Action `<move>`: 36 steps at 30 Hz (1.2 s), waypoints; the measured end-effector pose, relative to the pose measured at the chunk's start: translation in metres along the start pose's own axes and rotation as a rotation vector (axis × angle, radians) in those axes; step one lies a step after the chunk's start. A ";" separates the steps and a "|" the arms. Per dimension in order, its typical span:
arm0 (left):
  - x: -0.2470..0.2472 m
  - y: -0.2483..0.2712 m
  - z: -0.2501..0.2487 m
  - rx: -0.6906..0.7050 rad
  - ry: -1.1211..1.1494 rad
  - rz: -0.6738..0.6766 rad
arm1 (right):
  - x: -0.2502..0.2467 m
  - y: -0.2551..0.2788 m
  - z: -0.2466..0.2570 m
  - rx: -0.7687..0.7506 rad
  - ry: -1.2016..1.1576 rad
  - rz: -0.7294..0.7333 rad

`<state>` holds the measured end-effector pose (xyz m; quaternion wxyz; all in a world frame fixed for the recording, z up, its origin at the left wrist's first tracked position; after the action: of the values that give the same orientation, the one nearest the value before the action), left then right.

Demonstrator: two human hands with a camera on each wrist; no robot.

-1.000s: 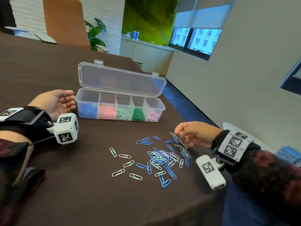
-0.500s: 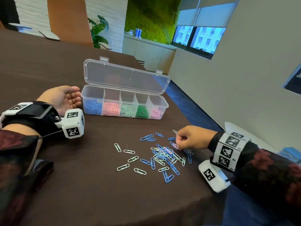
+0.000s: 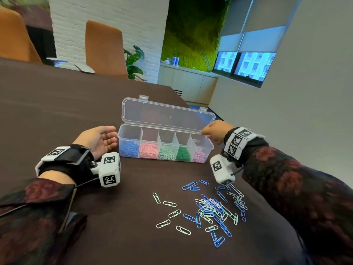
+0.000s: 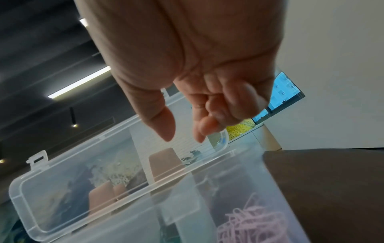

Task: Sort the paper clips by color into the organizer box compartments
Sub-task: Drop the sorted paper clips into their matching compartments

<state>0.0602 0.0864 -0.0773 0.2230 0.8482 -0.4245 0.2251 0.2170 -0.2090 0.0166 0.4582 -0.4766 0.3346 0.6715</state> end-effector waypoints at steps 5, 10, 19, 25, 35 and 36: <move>0.002 -0.001 -0.002 0.012 -0.002 0.009 | 0.008 0.000 0.016 -0.026 -0.454 0.069; 0.002 0.000 0.000 0.011 0.002 0.010 | -0.001 0.045 0.006 -0.208 -0.221 -0.067; 0.001 0.000 0.001 0.012 -0.010 0.004 | 0.055 0.134 -0.031 -0.340 0.440 0.464; 0.000 -0.002 0.002 0.005 -0.022 0.005 | 0.054 0.125 -0.041 -0.270 0.259 0.501; -0.003 -0.006 0.002 0.011 -0.036 0.011 | 0.043 0.114 -0.056 -0.220 -0.101 0.475; -0.003 -0.006 0.002 0.010 -0.037 0.011 | 0.042 0.114 -0.057 -0.211 -0.125 0.461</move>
<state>0.0641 0.0905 -0.0820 0.2097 0.8510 -0.4321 0.2126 0.1245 -0.2873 -0.0396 0.2604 -0.3904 0.3334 0.8177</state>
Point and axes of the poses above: each hand's wrist, its own y-axis away from the middle knuckle, its own x-axis out of the palm, z = x × y, the point moved 3 cm from there along -y, towards the middle knuckle, and after that the axes turned 10 degrees about y, right-handed, at the moved point
